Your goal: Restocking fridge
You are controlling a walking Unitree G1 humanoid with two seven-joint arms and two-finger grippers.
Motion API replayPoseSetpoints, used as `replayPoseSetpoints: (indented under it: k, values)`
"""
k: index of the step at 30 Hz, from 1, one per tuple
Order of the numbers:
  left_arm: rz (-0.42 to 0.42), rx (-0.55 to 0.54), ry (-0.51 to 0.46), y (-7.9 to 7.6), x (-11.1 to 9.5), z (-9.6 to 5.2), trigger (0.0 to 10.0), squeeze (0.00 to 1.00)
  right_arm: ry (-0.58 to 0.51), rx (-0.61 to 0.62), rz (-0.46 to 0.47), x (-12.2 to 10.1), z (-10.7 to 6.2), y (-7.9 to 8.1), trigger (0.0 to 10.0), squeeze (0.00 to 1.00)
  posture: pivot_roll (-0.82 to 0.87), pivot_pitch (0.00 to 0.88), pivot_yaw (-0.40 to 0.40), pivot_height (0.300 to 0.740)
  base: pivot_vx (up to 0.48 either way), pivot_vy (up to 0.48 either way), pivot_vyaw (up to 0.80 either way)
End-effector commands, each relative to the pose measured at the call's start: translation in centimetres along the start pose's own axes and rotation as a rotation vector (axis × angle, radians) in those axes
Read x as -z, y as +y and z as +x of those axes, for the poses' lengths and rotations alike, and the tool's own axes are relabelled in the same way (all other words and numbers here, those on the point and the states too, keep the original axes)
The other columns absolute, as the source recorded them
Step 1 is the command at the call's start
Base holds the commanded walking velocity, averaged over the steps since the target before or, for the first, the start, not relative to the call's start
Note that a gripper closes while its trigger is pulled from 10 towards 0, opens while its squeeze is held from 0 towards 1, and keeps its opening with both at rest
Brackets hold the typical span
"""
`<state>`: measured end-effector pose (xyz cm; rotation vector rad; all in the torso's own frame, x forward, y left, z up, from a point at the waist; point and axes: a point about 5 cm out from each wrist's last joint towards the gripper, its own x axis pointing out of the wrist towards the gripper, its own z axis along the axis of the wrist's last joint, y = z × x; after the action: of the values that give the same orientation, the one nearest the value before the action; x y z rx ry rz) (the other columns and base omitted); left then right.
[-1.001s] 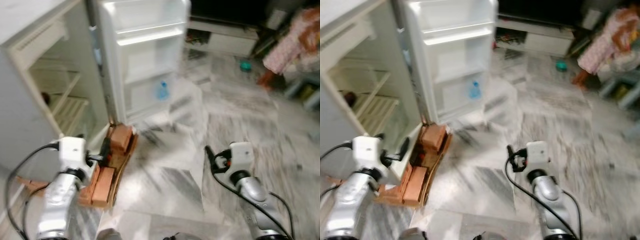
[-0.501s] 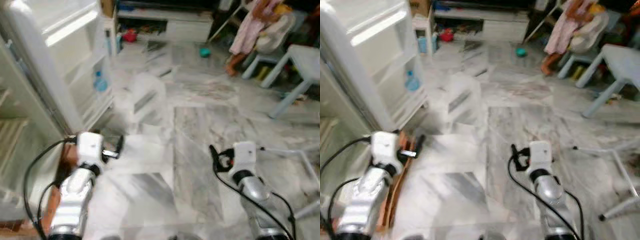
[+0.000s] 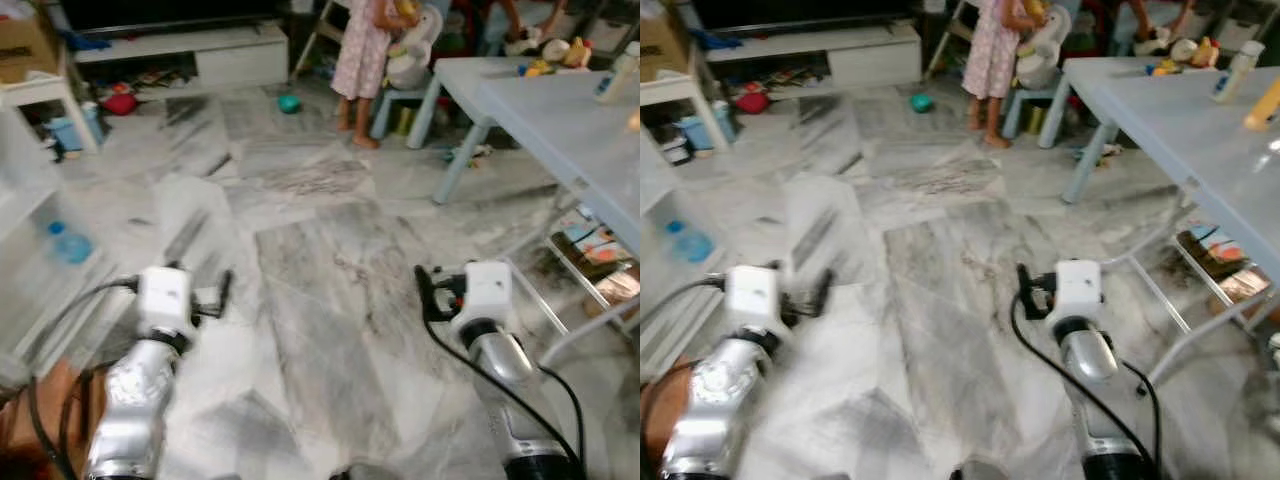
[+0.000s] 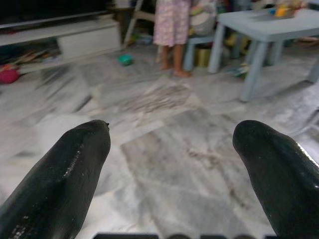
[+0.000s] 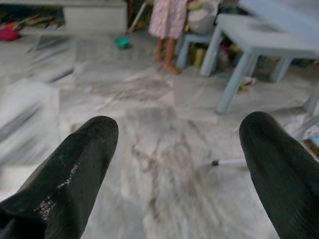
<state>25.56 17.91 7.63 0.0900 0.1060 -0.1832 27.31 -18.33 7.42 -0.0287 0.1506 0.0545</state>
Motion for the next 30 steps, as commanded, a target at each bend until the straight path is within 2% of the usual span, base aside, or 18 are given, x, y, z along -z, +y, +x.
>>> replayPoseSetpoints:
  k: [1, 8, 13, 17, 21, 30]
  values:
    - [0.018, -0.009, 0.001, 0.5, -0.1, -0.1, 10.0, 0.00, -0.035, -0.015, 0.021, -0.7, 0.2, 0.9, 10.0, 0.00, 0.01, 0.065, -0.059, 0.740, 0.480, 0.000, -0.80]
    - [0.009, -0.003, 0.007, 0.3, 0.1, -0.1, 10.0, 0.00, -0.077, -0.006, 0.037, -1.2, -0.2, 1.0, 10.0, 0.00, -0.01, 0.055, -0.040, 0.740, 0.480, 0.000, -0.80]
    - [0.005, 0.040, 0.022, -1.0, 0.7, -0.4, 10.0, 0.00, -0.081, -0.001, 0.048, -0.9, -0.4, 1.6, 10.0, 0.00, -0.01, 0.051, -0.031, 0.740, 0.480, 0.000, -0.80]
    - [0.004, 0.043, 0.019, -1.3, 0.7, -0.3, 10.0, 0.00, -0.101, -0.015, 0.053, -1.3, -0.6, 2.0, 10.0, 0.00, -0.02, 0.044, -0.035, 0.740, 0.480, 0.000, -0.80]
    - [0.015, 0.021, -0.019, -0.9, 0.2, 0.0, 10.0, 0.00, -0.180, -0.025, 0.050, -2.8, -1.2, 1.7, 10.0, 0.00, -0.02, 0.038, -0.037, 0.740, 0.480, 0.000, -0.80]
    - [-0.010, -0.037, -0.064, -0.1, -0.6, 0.7, 10.0, 0.00, -0.208, 0.006, 0.071, -3.6, -1.6, 1.2, 10.0, 0.00, -0.03, 0.007, -0.033, 0.740, 0.476, 0.000, -0.06]
